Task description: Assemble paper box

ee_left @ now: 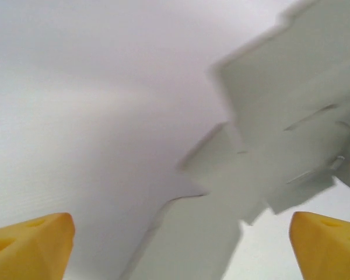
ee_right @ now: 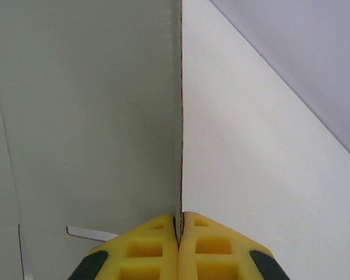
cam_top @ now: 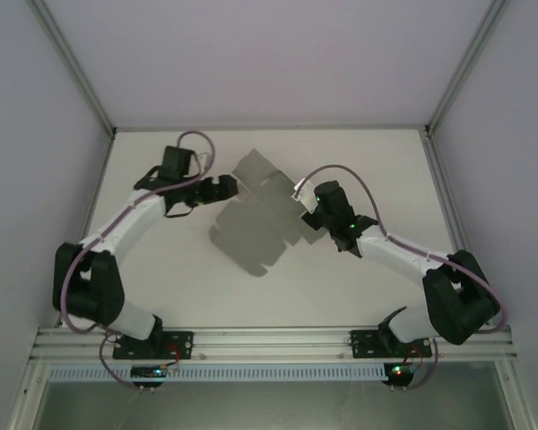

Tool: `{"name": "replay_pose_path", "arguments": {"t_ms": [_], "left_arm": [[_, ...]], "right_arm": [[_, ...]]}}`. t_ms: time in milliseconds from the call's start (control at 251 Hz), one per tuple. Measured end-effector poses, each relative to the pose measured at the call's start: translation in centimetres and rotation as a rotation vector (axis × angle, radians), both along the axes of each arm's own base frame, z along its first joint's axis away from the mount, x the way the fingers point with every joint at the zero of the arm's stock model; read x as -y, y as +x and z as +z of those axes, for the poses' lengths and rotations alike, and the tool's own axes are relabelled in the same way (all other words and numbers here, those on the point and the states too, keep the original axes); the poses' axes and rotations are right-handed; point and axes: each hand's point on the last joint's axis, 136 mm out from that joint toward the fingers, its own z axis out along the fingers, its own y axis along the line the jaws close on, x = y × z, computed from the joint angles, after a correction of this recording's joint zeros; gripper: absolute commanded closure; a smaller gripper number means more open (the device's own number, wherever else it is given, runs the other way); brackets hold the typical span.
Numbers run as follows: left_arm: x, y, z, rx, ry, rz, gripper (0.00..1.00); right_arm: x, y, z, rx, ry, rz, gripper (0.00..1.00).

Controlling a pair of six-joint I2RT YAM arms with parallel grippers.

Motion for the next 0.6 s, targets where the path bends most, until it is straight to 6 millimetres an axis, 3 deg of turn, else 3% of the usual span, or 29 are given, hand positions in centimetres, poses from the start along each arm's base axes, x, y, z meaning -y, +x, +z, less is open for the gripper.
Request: {"name": "replay_pose_path", "arguments": {"t_ms": [84, 180, 471, 599], "left_arm": [[-2.6, 0.1, -1.6, -0.031, 0.02, 0.063, 0.0], [-3.4, 0.5, -3.0, -0.059, 0.033, 0.071, 0.0], [-1.2, 3.3, -5.9, -0.075, 0.021, -0.058, 0.07], [0.8, 3.1, -5.2, -0.034, -0.039, -0.148, 0.07]], "right_arm": [[0.1, -0.2, -0.1, -0.007, 0.001, 0.004, 1.0], [0.0, -0.3, -0.3, -0.014, 0.003, 0.013, 1.0], [-0.1, -0.4, -0.3, -0.017, 0.008, 0.017, 1.0], [-0.1, -0.5, -0.5, -0.025, 0.01, 0.015, 1.0]]}}
